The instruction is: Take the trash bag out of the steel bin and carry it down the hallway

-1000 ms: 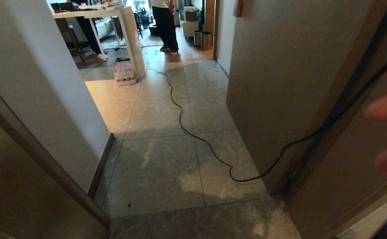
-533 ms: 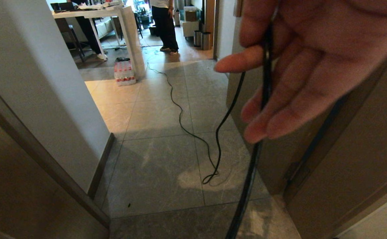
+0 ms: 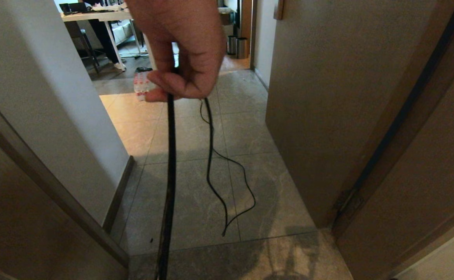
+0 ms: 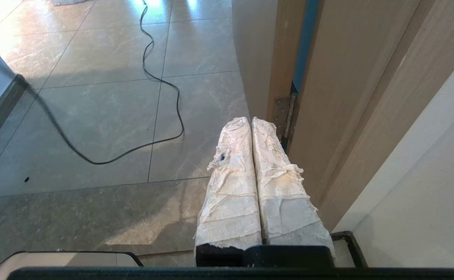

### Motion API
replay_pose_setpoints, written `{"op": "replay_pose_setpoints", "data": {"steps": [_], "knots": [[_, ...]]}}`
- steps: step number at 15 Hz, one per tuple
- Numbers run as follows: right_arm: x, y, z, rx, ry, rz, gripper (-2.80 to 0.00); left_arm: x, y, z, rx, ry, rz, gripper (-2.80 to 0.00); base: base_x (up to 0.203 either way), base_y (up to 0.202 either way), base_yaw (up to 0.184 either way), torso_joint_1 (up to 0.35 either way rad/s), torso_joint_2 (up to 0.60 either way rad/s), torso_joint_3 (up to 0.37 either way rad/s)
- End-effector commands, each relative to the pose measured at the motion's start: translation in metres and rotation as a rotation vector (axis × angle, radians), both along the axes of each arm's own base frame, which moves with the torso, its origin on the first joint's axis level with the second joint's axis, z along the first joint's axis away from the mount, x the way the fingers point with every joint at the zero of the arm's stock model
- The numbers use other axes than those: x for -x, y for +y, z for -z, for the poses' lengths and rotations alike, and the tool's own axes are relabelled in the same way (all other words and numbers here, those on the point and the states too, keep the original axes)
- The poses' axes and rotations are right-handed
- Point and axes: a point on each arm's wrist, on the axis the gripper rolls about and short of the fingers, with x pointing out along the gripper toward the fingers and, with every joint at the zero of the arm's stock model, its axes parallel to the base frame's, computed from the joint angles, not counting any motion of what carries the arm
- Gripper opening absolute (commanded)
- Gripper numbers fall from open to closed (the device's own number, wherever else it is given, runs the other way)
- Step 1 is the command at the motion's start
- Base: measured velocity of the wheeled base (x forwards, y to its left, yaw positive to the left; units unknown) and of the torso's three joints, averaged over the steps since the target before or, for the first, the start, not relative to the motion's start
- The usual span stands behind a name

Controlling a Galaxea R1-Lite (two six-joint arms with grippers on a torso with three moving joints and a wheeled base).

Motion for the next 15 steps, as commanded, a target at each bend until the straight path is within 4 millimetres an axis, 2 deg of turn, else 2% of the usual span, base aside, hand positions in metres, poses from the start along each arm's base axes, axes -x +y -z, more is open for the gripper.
{"op": "replay_pose_setpoints", "data": {"steps": [1, 15], "knots": [[-0.0001, 0.0, -0.0001, 0.0, 0.001, 0.0, -2.8, -0.0008, 0.0, 0.0029, -0.001, 0.01, 0.0, -2.8, 0.0, 0.0, 0.0, 0.0, 0.0, 0.0], [-0.0001, 0.0, -0.0001, 0.0, 0.001, 0.0, -2.8, -0.0008, 0.0, 0.0029, -0.001, 0.01, 0.0, -2.8, 0.0, 0.0, 0.0, 0.0, 0.0, 0.0]]}}
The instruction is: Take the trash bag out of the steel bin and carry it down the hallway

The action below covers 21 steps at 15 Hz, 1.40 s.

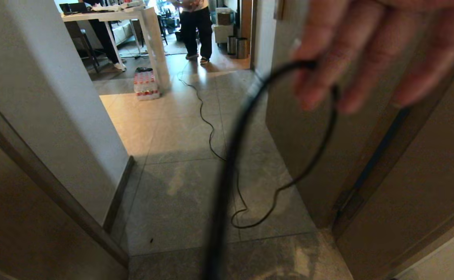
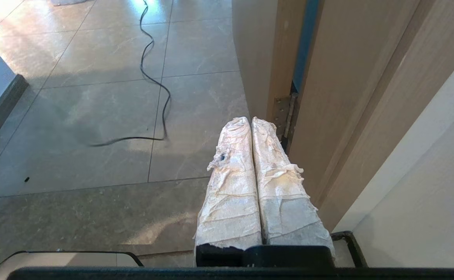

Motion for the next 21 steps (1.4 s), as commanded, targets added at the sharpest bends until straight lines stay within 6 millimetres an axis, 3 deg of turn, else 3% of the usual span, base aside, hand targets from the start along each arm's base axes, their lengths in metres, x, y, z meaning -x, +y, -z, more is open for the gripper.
{"op": "replay_pose_setpoints", "data": {"steps": [1, 21], "knots": [[-0.0001, 0.0, -0.0001, 0.0, 0.001, 0.0, -2.8, -0.0008, 0.0, 0.0029, -0.001, 0.01, -0.001, -2.8, 0.0, 0.0, 0.0, 0.0, 0.0, 0.0], [-0.0001, 0.0, -0.0001, 0.0, 0.001, 0.0, -2.8, -0.0008, 0.0, 0.0029, -0.001, 0.01, -0.001, -2.8, 0.0, 0.0, 0.0, 0.0, 0.0, 0.0]]}}
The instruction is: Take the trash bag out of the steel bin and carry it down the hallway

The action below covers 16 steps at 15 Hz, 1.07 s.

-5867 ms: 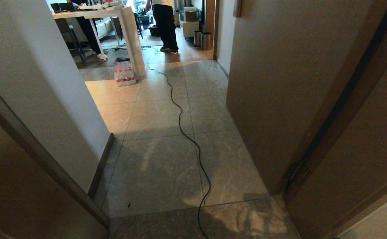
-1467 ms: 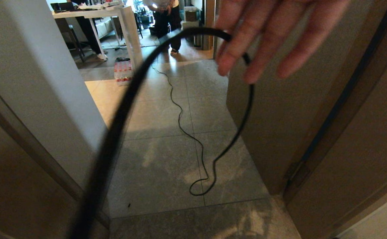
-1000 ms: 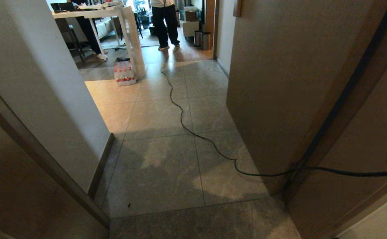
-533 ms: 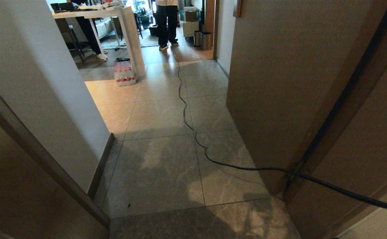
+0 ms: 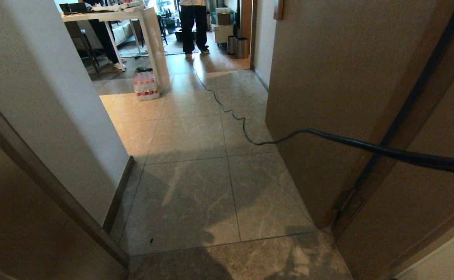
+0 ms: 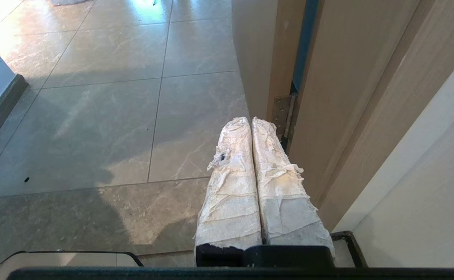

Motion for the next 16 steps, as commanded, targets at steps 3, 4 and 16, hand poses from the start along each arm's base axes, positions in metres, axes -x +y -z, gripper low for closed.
{"op": "replay_pose_setpoints", "data": {"steps": [3, 4, 16], "knots": [[-0.0001, 0.0, -0.0001, 0.0, 0.001, 0.0, -2.8, -0.0008, 0.0, 0.0029, 0.0, 0.01, -0.001, -2.8, 0.0, 0.0, 0.0, 0.0, 0.0, 0.0], [-0.0001, 0.0, -0.0001, 0.0, 0.001, 0.0, -2.8, -0.0008, 0.0, 0.0029, 0.0, 0.01, -0.001, -2.8, 0.0, 0.0, 0.0, 0.0, 0.0, 0.0], [-0.0001, 0.0, -0.0001, 0.0, 0.001, 0.0, -2.8, -0.0008, 0.0, 0.0029, 0.0, 0.01, -0.001, -2.8, 0.0, 0.0, 0.0, 0.0, 0.0, 0.0]]}}
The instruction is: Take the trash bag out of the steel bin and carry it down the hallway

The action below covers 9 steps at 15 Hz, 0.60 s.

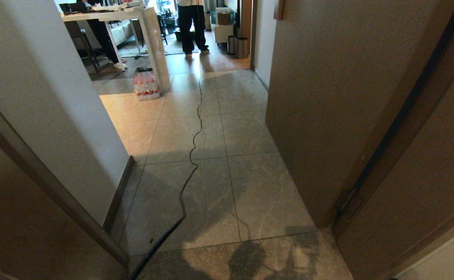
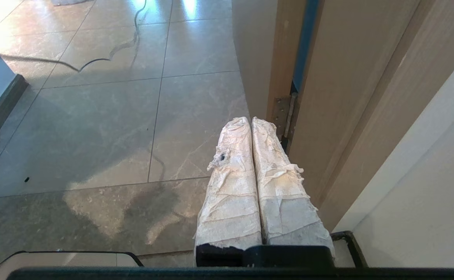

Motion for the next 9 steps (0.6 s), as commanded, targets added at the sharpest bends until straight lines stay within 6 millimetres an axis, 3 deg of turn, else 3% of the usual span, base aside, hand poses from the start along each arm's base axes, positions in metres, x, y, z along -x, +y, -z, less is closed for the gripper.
{"op": "replay_pose_setpoints", "data": {"steps": [1, 9], "knots": [[-0.0001, 0.0, -0.0001, 0.0, 0.001, 0.0, -2.8, -0.0008, 0.0, 0.0029, -0.001, 0.01, 0.0, -2.8, 0.0, 0.0, 0.0, 0.0, 0.0, 0.0], [-0.0001, 0.0, -0.0001, 0.0, 0.001, 0.0, -2.8, -0.0008, 0.0, 0.0029, -0.001, 0.01, 0.0, -2.8, 0.0, 0.0, 0.0, 0.0, 0.0, 0.0]]}}
